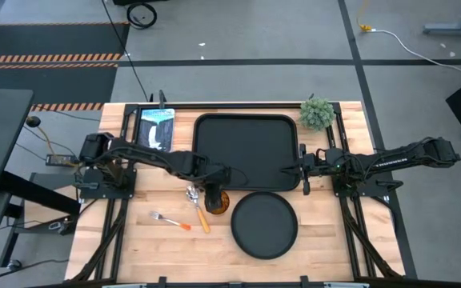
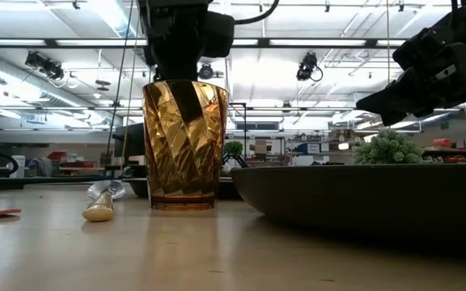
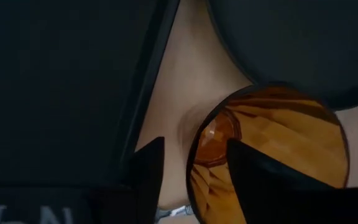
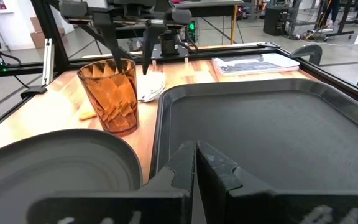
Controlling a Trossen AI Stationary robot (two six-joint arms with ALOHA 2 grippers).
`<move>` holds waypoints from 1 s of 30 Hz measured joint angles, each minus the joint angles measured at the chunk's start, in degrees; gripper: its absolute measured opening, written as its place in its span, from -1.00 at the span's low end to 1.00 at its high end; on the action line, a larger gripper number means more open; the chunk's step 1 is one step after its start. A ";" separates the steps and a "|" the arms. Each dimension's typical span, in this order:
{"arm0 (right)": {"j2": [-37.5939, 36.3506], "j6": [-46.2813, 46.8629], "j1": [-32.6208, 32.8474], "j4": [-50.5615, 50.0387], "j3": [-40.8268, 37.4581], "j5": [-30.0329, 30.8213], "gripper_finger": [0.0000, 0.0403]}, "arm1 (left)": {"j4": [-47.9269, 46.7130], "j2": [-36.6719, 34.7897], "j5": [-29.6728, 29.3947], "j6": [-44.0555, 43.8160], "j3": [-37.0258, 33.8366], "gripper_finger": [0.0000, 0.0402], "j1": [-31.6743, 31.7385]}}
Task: Pick and place plate/cup/fork/spoon on tray
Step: Put the brown cup on the top right of the black tray
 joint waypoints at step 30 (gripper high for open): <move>0.11 0.01 0.00 1.20 0.00 0.00 -0.89 | -14.45 7.21 -0.73 9.11 20.17 -0.93 12.09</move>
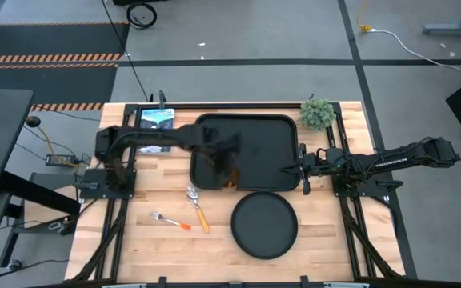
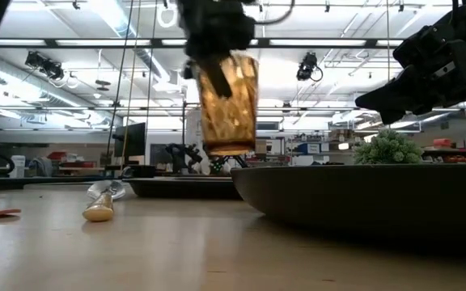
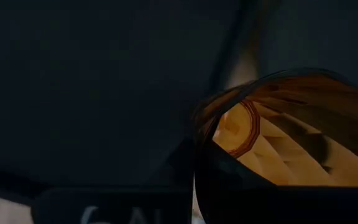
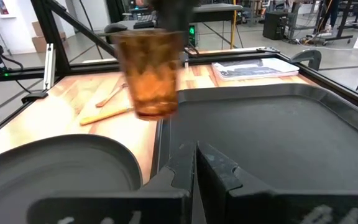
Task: Pick and place plate/cup/fork/spoon on tray
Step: Put the brown cup on the top right of the black tray
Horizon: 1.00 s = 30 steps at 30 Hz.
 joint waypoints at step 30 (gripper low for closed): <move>0.13 0.01 0.00 0.37 0.00 0.00 -0.89 | 5.40 30.71 2.62 18.03 36.11 -0.93 18.64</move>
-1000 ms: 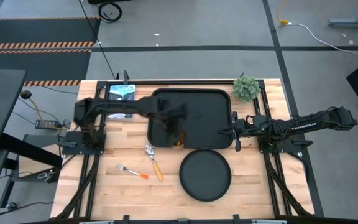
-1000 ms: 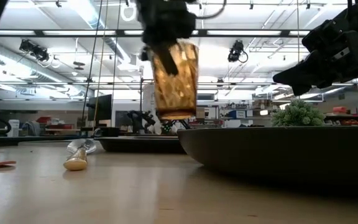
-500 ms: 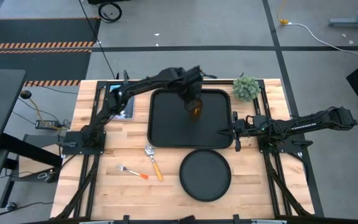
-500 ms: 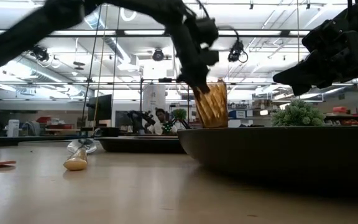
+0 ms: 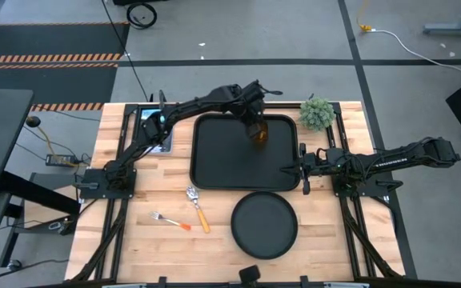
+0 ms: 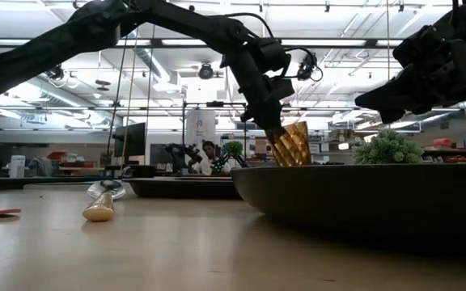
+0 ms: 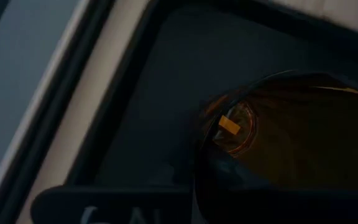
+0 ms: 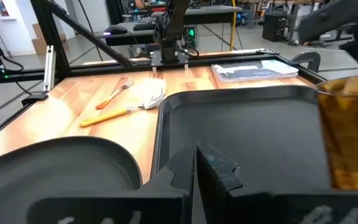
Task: Pick and place plate/cup/fork/spoon on tray
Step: Put the brown cup on the top right of the black tray
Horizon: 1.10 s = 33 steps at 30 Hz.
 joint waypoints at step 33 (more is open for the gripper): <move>-0.02 0.00 -0.02 0.87 0.00 0.00 -0.89 | -15.50 -5.86 -2.03 9.46 -3.70 -0.23 -1.44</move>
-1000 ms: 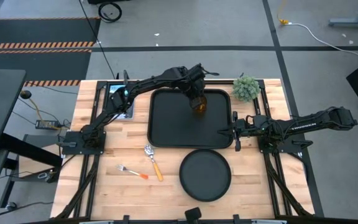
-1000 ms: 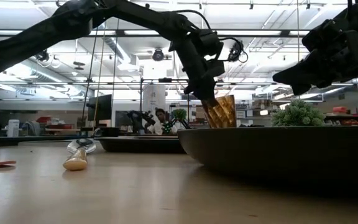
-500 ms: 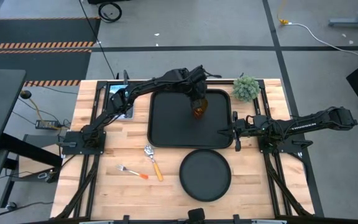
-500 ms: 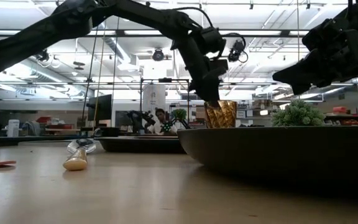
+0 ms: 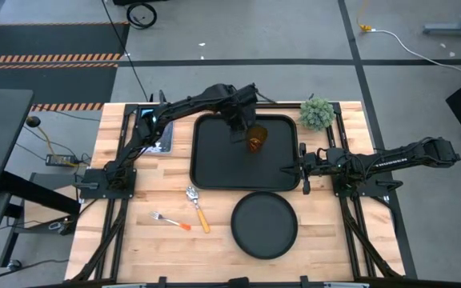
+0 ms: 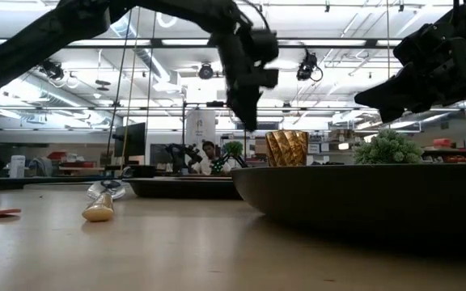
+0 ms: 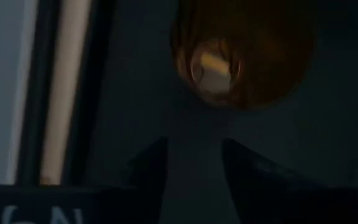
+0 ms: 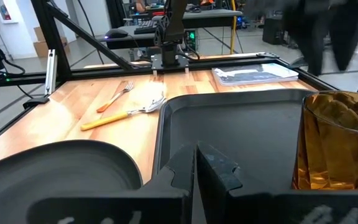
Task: Pick and place plate/cup/fork/spoon on tray
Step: Put the brown cup on the top right of the black tray
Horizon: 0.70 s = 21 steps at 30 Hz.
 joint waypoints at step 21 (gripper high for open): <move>0.02 0.00 0.00 0.02 0.00 0.00 -0.89 | 31.98 0.26 -3.99 -8.12 -16.04 -0.73 -3.43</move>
